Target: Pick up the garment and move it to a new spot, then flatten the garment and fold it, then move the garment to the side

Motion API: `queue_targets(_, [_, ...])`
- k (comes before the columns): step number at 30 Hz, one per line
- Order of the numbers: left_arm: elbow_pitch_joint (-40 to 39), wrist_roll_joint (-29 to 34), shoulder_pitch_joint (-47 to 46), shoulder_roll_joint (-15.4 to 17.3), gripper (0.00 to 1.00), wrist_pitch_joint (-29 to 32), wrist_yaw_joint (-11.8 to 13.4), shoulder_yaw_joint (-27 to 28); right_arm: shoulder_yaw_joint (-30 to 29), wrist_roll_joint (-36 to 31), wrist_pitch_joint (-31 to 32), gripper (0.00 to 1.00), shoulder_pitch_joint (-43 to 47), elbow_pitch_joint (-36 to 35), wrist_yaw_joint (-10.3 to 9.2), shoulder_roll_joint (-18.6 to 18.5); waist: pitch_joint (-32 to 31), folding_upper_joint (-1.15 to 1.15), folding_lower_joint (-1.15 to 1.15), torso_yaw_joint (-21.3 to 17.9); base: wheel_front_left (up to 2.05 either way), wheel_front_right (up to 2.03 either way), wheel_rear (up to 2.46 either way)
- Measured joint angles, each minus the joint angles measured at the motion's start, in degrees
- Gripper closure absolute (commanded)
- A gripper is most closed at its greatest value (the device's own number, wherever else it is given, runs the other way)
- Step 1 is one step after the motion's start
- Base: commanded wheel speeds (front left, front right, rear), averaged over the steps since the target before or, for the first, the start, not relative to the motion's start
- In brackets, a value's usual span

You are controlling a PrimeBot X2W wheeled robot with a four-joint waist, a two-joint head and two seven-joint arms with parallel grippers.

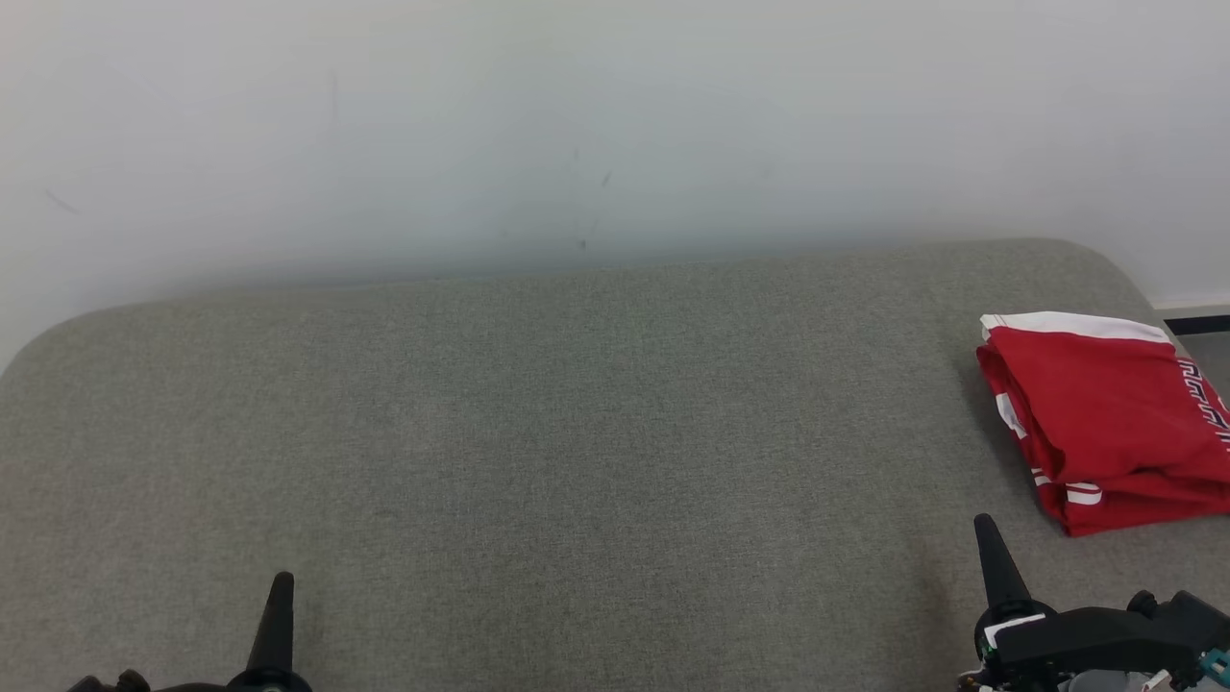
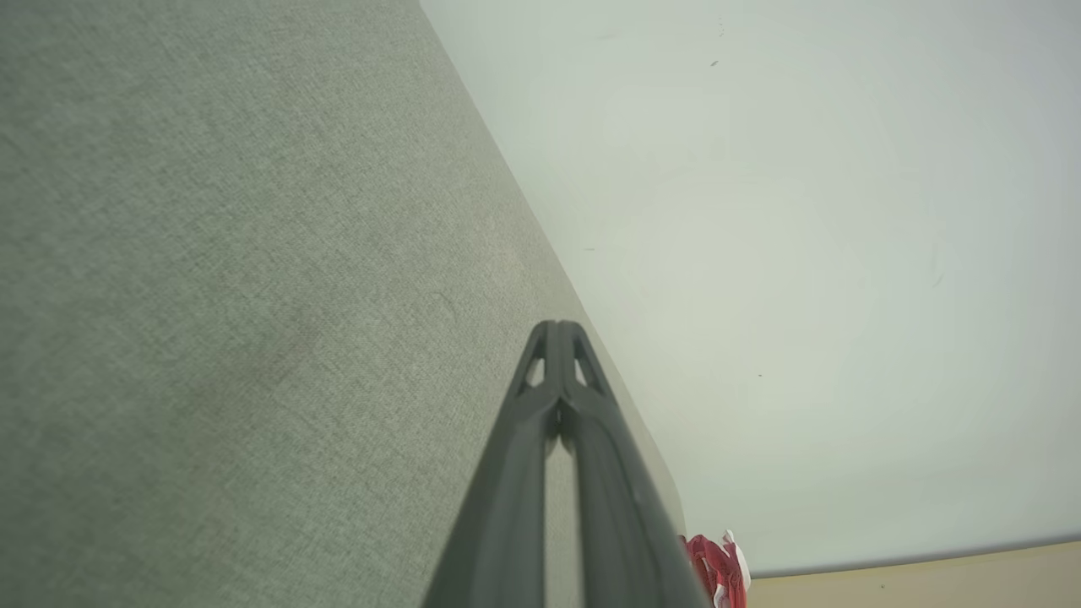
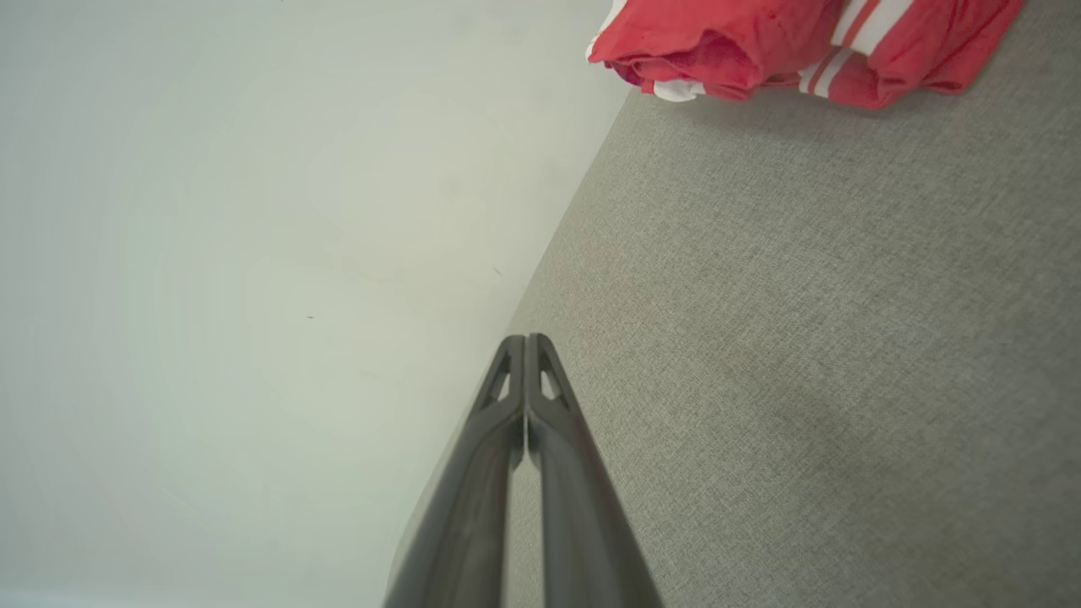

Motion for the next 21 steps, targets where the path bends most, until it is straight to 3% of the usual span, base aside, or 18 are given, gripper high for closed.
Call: queue_targets(21, [-0.3, -11.2, -1.8, 0.1, 1.0, 2.8, -0.8, 0.3, -1.6, 11.3, 2.5, 1.0, -0.1, -2.0, -0.01, 0.0, 0.9, 0.0, 0.0, 0.6, 0.0, 0.0, 0.0])
